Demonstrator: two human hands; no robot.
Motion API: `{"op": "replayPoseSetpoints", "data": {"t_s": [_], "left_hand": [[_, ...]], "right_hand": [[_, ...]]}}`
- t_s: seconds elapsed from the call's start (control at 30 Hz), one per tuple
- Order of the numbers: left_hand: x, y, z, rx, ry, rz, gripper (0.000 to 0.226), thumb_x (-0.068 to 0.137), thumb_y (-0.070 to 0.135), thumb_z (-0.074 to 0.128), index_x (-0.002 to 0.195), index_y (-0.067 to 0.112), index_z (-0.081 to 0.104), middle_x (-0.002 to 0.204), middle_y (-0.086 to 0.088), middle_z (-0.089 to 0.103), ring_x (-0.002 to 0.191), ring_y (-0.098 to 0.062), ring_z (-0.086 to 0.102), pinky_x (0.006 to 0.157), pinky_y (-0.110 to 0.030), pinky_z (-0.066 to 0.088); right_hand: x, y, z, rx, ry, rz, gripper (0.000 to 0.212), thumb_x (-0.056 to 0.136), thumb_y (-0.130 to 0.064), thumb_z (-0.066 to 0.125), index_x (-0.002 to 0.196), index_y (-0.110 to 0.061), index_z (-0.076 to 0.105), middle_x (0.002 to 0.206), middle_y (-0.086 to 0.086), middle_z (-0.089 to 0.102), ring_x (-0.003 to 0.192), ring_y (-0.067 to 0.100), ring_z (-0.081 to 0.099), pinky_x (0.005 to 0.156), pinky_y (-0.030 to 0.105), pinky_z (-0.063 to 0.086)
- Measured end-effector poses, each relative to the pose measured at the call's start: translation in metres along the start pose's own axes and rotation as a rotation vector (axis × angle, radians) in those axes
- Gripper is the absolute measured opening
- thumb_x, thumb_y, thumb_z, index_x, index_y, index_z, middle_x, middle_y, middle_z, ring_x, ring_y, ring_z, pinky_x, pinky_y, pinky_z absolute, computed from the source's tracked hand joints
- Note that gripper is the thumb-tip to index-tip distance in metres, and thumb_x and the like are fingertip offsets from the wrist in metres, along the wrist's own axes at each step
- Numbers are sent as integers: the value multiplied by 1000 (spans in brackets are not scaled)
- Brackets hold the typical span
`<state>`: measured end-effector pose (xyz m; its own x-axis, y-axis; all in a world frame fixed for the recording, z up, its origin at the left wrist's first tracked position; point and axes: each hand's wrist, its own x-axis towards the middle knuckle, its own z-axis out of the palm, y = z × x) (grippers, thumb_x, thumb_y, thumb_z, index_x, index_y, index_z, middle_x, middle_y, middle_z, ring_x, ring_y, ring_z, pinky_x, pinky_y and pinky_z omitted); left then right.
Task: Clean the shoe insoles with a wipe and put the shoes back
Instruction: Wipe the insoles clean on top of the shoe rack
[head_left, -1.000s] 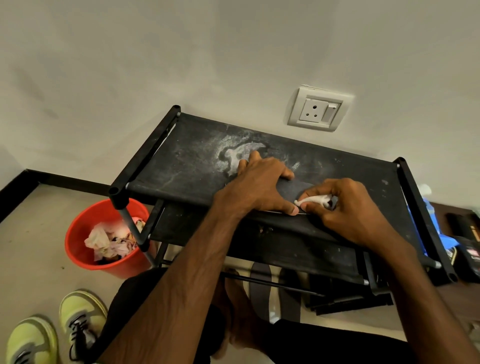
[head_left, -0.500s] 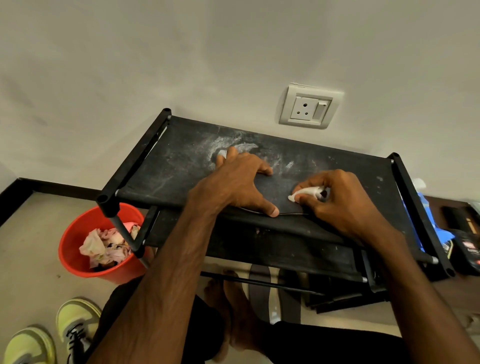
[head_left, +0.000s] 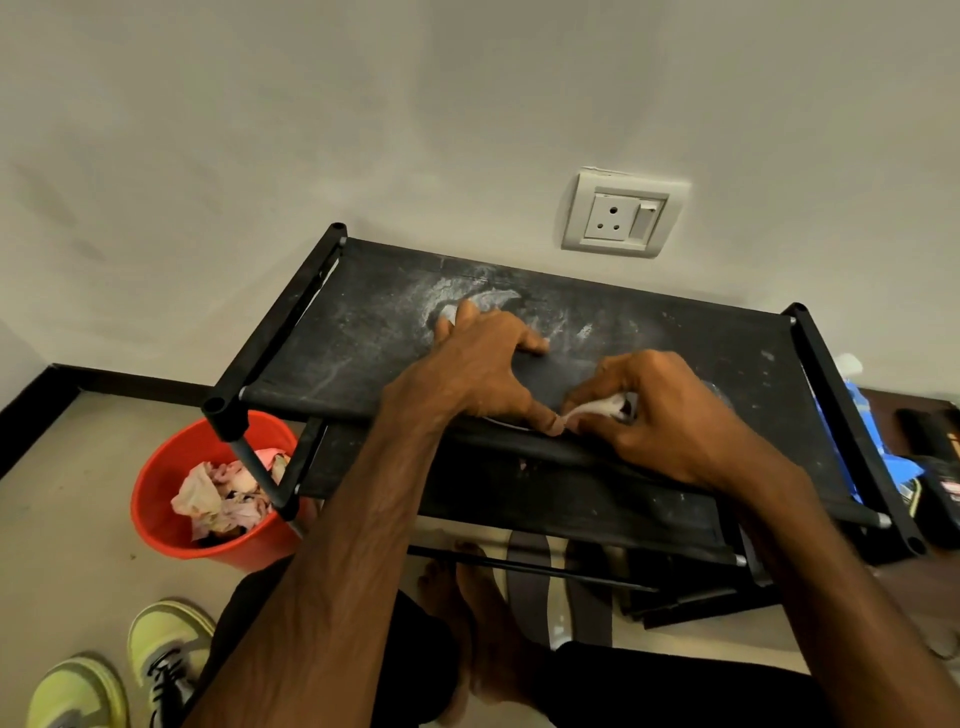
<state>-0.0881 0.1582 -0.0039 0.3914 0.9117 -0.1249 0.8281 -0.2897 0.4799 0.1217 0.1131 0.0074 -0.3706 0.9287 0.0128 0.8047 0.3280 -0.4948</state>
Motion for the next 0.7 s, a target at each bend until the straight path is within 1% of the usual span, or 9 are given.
{"op": "replayPoseSetpoints", "data": {"t_s": [0.07, 0.13, 0.2, 0.27, 0.33, 0.43, 0.5, 0.6, 0.7], "left_hand": [[0, -1, 0, -4, -3, -1, 95, 58, 70, 83, 142, 38, 53, 138, 6, 47, 125, -19, 26, 101, -40, 20], [0, -1, 0, -1, -6, -6, 95, 59, 69, 84, 143, 38, 52, 139, 5, 45, 123, -18, 25, 98, -38, 20], [0, -1, 0, 3, -21, -13, 95, 60, 69, 83, 144, 38, 51, 140, 4, 43, 128, -21, 24, 102, -41, 21], [-1, -2, 0, 6, -32, -21, 94, 61, 69, 83, 144, 38, 50, 139, 3, 43, 131, -23, 24, 107, -45, 21], [0, -2, 0, 13, -37, -19, 93, 61, 70, 82, 144, 39, 51, 138, 4, 45, 131, -24, 25, 109, -47, 20], [3, -3, 0, 24, -35, -2, 90, 61, 71, 82, 141, 39, 54, 135, 4, 50, 129, -25, 26, 107, -47, 20], [5, -3, 1, 43, -21, 2, 91, 58, 73, 81, 139, 39, 55, 134, 5, 51, 127, -25, 27, 105, -47, 22], [5, -3, 3, 69, 4, 13, 97, 54, 76, 81, 140, 39, 54, 136, 7, 50, 125, -23, 29, 101, -43, 23], [-1, -4, 2, 54, 20, 27, 96, 56, 76, 80, 140, 39, 52, 135, 8, 48, 123, -19, 28, 95, -37, 21]], "right_hand": [[1, 2, -2, -15, -9, 3, 18, 83, -26, 82, 94, -40, 81, 93, -20, 75, 84, 2, 69, 76, 37, 61], [10, 6, 0, -30, 28, 39, 17, 84, -28, 82, 94, -41, 81, 95, -19, 75, 85, 2, 69, 78, 37, 61], [24, 10, 4, -85, 134, 98, 15, 85, -29, 79, 96, -40, 81, 94, -14, 76, 83, 7, 69, 78, 42, 60], [37, 11, 8, -105, 238, 156, 15, 86, -27, 76, 97, -36, 81, 93, -6, 77, 84, 17, 69, 78, 44, 60], [44, 9, 12, -101, 288, 167, 14, 88, -25, 74, 98, -32, 81, 93, -2, 77, 85, 21, 70, 78, 46, 59], [39, 3, 17, -91, 240, 92, 15, 89, -24, 75, 99, -31, 82, 95, -2, 75, 86, 20, 69, 76, 46, 59], [28, -2, 18, -25, 161, 17, 17, 87, -21, 77, 100, -31, 82, 94, -6, 74, 84, 14, 69, 75, 44, 59], [16, -7, 16, 28, 70, -50, 20, 85, -16, 79, 98, -31, 82, 90, -12, 72, 80, 4, 68, 72, 35, 59], [12, -5, 13, 33, 68, -51, 17, 86, -20, 80, 97, -33, 82, 89, -11, 73, 80, 6, 68, 74, 38, 58]]}}
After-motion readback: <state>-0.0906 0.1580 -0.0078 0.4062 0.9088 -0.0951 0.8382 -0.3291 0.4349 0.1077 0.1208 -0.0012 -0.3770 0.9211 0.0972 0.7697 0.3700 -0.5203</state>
